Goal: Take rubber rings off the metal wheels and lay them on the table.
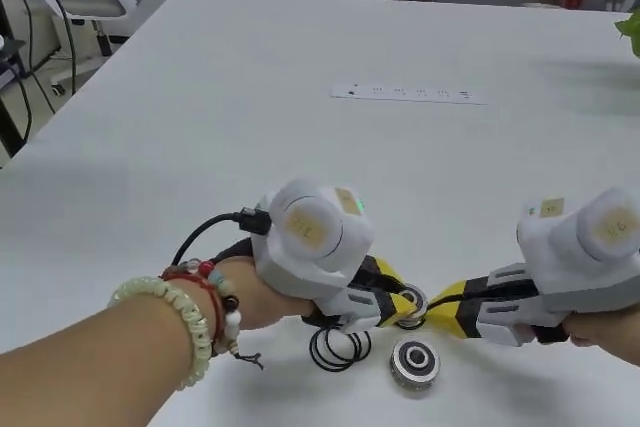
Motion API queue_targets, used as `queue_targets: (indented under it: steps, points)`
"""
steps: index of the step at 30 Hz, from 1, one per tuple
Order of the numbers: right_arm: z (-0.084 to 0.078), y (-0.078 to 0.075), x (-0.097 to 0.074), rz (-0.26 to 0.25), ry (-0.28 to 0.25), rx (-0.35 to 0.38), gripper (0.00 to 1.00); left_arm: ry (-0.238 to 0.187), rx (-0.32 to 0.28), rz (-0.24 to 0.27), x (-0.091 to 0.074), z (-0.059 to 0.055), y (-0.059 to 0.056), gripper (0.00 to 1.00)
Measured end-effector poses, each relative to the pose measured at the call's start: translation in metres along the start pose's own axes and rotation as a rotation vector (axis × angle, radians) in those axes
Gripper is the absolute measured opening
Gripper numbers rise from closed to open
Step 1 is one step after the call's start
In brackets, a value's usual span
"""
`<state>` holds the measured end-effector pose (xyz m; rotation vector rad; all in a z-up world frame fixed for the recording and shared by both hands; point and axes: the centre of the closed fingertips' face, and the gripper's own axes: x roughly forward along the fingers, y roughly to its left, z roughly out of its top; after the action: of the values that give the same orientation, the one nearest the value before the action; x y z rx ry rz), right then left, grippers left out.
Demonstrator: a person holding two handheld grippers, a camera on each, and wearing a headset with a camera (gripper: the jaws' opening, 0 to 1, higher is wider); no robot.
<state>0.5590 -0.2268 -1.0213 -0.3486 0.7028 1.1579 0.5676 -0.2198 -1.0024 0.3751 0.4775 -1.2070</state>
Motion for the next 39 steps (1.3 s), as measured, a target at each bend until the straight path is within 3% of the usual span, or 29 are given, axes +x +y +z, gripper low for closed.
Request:
queue_targets:
  steps: [3,12,19,25,28,29,30,32,34,39]
  points:
    - [0.000,0.000,0.000,-0.005,0.004,-0.001,0.00,-0.001,0.000,0.001,0.000,0.000,0.000,0.13]
    - [0.000,-0.006,-0.003,0.000,-0.014,0.187,0.00,-0.009,0.011,0.004,-0.001,0.000,0.000,0.13]
    - [0.001,-0.006,-0.004,0.017,-0.028,0.285,0.00,-0.011,0.017,0.003,-0.002,0.000,0.000,0.13]
    - [0.003,-0.003,-0.004,0.018,-0.035,0.303,0.00,-0.013,0.018,0.003,-0.002,-0.001,0.000,0.13]
    - [0.008,-0.007,-0.008,0.014,-0.072,0.333,0.00,-0.014,0.017,0.004,-0.003,-0.001,0.000,0.13]
    - [0.018,-0.005,-0.008,0.037,-0.125,0.382,0.00,-0.014,0.015,0.004,-0.003,-0.001,0.000,0.13]
    - [0.016,-0.006,-0.009,0.031,-0.112,0.409,0.00,-0.015,0.016,0.005,-0.003,-0.001,0.000,0.13]
    - [0.013,-0.004,-0.007,0.024,-0.100,0.364,0.00,-0.015,0.015,0.005,-0.003,-0.001,0.000,0.13]
    - [0.014,-0.003,-0.007,0.025,-0.093,0.394,0.00,-0.016,0.017,0.005,-0.003,-0.001,0.000,0.13]
    - [0.016,0.000,-0.007,0.013,-0.087,0.363,0.00,-0.011,0.031,0.006,-0.002,-0.001,0.000,0.13]
